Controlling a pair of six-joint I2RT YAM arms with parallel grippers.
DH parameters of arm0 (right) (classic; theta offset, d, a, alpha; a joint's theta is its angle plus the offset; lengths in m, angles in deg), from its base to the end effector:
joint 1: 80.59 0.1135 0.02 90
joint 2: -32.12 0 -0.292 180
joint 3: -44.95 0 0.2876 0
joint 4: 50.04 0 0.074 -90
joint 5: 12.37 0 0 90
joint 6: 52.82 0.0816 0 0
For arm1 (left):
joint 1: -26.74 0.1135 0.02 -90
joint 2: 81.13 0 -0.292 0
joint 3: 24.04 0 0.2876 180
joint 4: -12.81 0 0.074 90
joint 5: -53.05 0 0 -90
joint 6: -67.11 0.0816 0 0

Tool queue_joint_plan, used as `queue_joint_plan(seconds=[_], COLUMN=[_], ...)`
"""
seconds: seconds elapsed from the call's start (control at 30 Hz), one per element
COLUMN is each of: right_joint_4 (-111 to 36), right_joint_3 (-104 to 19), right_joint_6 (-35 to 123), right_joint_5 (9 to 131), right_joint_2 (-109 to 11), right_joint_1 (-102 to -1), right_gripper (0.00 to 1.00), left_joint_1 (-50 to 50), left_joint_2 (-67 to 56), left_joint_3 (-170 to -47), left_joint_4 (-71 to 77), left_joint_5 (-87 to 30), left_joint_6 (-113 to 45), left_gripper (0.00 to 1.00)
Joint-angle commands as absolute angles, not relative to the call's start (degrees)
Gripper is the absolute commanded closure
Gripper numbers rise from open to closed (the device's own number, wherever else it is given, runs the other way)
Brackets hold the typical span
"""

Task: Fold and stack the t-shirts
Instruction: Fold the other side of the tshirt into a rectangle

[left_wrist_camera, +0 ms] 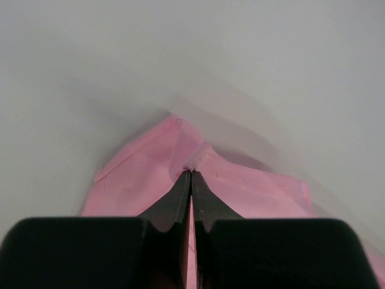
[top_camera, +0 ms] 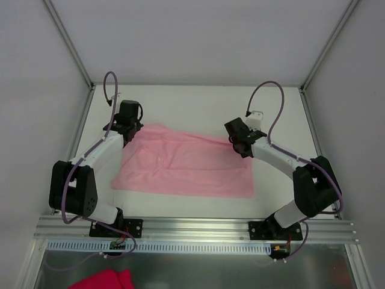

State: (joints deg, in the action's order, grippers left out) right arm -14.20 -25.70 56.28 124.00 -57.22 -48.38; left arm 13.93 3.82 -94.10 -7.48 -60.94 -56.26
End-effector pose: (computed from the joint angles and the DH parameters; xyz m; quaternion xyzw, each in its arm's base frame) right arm 0.3400 0.1444 0.2072 0.0192 0.8835 -0.2168 0.4148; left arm 0.3912 -0.0549 0.2449 -0.2491 0.8373 -0.0069 0.4866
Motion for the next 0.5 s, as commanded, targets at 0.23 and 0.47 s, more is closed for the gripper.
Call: queue_joint_plan(seconds=[0.23,0.47], right_joint_4=[-8.7,-19.2], right_joint_3=[-19.1,-19.3], right_joint_6=[65.3,58.7], right_joint_5=[131.1,121.5], right_joint_2=[-50.8,-53.7], right_joint_1=[-48.4,-49.2], right_gripper=[0.99,0.84], left_joint_1=[14.1,14.1], left_joint_2=[-1.4,-1.1], left_joint_3=[-88.5,-87.0], left_joint_4=[-7.8,-5.8], left_joint_5=[-65.5,-63.1], left_joint_6=[-59.2,-58.6], left_gripper=[1.00,1.00])
